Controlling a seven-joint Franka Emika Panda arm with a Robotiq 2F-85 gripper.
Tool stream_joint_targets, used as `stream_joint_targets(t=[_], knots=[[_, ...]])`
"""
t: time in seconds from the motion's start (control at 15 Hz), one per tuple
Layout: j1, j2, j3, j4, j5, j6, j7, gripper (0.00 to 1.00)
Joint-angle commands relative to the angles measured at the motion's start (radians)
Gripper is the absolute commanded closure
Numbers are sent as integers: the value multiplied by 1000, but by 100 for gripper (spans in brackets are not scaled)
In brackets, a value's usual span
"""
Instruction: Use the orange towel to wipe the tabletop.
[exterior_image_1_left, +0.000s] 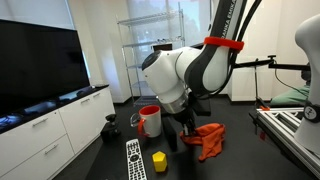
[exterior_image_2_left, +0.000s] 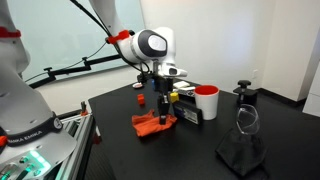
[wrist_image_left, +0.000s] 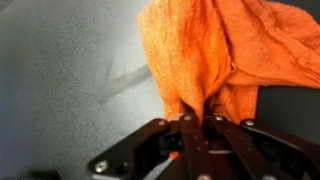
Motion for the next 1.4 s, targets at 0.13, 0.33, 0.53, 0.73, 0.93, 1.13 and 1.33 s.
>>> stream_joint_targets(t=[0.13,0.33,0.53,0.73,0.93,1.13,1.33], knots=[[18,-41,4,-77,-22,23,3,98],[8,-59,-9,-104,-56,28,-6,98],[-8,-69,-28,-114,-80,26,-12,98],[-33,-58,-48,-92,-79,17,-21,98],[-52,-35,-51,-51,-39,12,-24,98],[-44,-11,-36,-22,-9,24,-9,98],[-27,-6,-20,-17,0,25,3,98]])
